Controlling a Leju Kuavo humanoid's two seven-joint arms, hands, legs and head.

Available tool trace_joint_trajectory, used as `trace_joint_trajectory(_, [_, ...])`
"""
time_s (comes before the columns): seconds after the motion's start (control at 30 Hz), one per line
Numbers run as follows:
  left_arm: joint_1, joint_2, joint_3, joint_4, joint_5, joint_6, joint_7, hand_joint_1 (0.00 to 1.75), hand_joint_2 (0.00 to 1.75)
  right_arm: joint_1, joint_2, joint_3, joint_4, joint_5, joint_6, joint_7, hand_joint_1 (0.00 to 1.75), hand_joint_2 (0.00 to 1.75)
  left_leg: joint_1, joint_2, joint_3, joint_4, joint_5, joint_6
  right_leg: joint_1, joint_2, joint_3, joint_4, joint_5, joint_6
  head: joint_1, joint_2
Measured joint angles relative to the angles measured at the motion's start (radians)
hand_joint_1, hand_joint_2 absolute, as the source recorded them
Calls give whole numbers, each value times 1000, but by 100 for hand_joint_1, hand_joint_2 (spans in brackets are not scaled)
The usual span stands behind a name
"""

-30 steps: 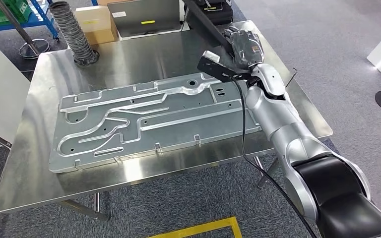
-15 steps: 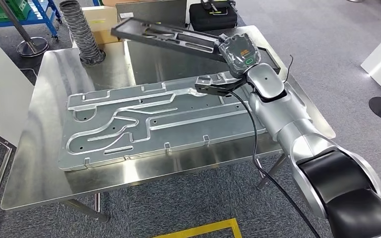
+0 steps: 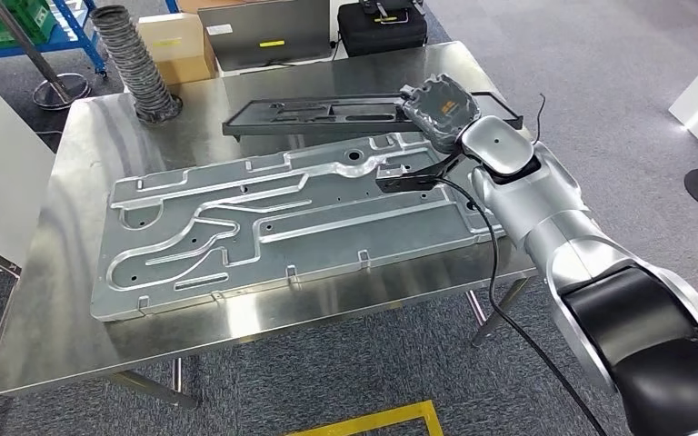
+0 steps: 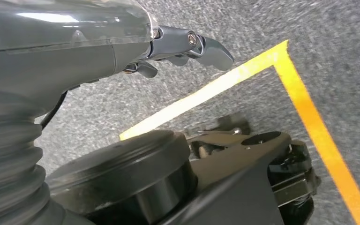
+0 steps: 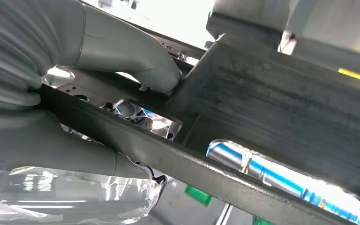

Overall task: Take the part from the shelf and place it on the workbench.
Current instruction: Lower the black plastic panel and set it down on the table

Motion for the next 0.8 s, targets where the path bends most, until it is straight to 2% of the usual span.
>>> trace_joint_trajectory(0.07, [0, 1, 0, 0, -1, 0, 1, 0, 175, 0, -15, 5, 10, -21, 7, -11, 175, 175, -2, 7, 62, -137, 63, 9, 2, 0, 4, 1, -2, 6, 0, 0])
trace_joint_trajectory(0.1, [-1, 1, 0, 0, -1, 0, 0, 0, 175, 0, -23, 7, 14, -32, 9, -14, 175, 175, -5, 10, 85, -187, 75, 13, 4, 0, 3, 1, -2, 11, 0, 0])
trace_joint_trajectory(0.13, [-2, 1, 0, 0, -1, 0, 0, 0, 175, 2, -31, 7, 20, -43, 12, -16, 175, 175, -7, 11, 97, -213, 76, 17, 6, -2, 1, 1, -1, 17, 0, 0])
trace_joint_trajectory(0.2, [-3, 1, 0, 0, -3, 0, 0, 0, 175, 6, -41, 7, 30, -62, 20, -20, 175, 175, -8, 7, 101, -226, 71, 25, 8, -5, -1, -3, 4, 31, 0, 0])
trace_joint_trajectory(0.27, [-1, 1, 0, 0, -4, -1, 0, 0, 175, 13, -42, 7, 38, -80, 23, -22, 175, 175, -5, 9, 104, -235, 79, 36, 7, -7, -7, 13, -10, 42, 0, 0])
trace_joint_trajectory(0.3, [-1, 1, 0, 0, -4, -2, -1, 0, 175, 16, -40, 7, 41, -90, 23, -23, 175, 175, -3, 11, 105, -240, 83, 42, 6, -7, -23, 48, -33, 47, 0, 0])
trace_joint_trajectory(0.4, [0, 2, 0, 0, -5, -3, -2, 0, 175, 36, -20, 7, 53, -117, 22, -26, 175, 175, -7, 19, 105, -242, 84, 51, 6, -8, -115, 235, -122, 57, 0, 0])
trace_joint_trajectory(0.43, [1, 2, 0, 0, -5, -3, -2, 0, 175, 46, -12, 7, 57, -123, 22, -26, 175, 175, -8, 20, 105, -241, 83, 52, 6, -8, -133, 270, -128, 59, 0, 0])
trace_joint_trajectory(0.47, [2, 2, 1, 0, -5, -3, -3, 0, 175, 56, -4, 7, 60, -129, 22, -26, 175, 175, -8, 21, 106, -240, 83, 51, 6, -8, -134, 268, -116, 60, 0, 0])
trace_joint_trajectory(0.5, [3, 2, 1, 0, -5, -3, -3, 0, 175, 64, 2, 7, 64, -136, 23, -27, 175, 175, -8, 20, 106, -238, 81, 50, 5, -8, -114, 226, -87, 59, 0, 0])
trace_joint_trajectory(0.53, [3, 2, 1, 0, -5, -3, -3, 0, 175, 69, 8, 6, 66, -143, 23, -27, 175, 175, -9, 20, 106, -235, 79, 48, 5, -6, -79, 155, -52, 58, 0, 0])
trace_joint_trajectory(0.6, [2, 2, 1, 0, -5, -3, -1, 0, 175, 71, 17, 1, 71, -158, 24, -29, 175, 175, -12, 16, 104, -227, 72, 40, 7, 1, -23, 38, -5, 48, 0, 0])
trace_joint_trajectory(0.63, [2, 2, 1, 0, -5, -3, 0, 0, 175, 71, 21, -1, 73, -164, 25, -30, 175, 175, -14, 15, 103, -224, 69, 35, 9, 4, -11, 11, 2, 41, 0, 0])
trace_joint_trajectory(0.73, [1, 3, 1, 0, -7, -3, 4, 0, 175, 72, 24, -3, 82, -183, 25, -36, 175, 175, -15, 13, 102, -224, 65, 21, 11, 2, -10, 2, 2, 19, 0, 0])
trace_joint_trajectory(0.8, [1, 3, 1, 0, -8, -3, 4, 0, 175, 73, 20, -6, 85, -198, 22, -46, 175, 175, -13, 10, 88, -191, 39, 11, 5, 0, -5, -4, 4, 9, 0, 0])
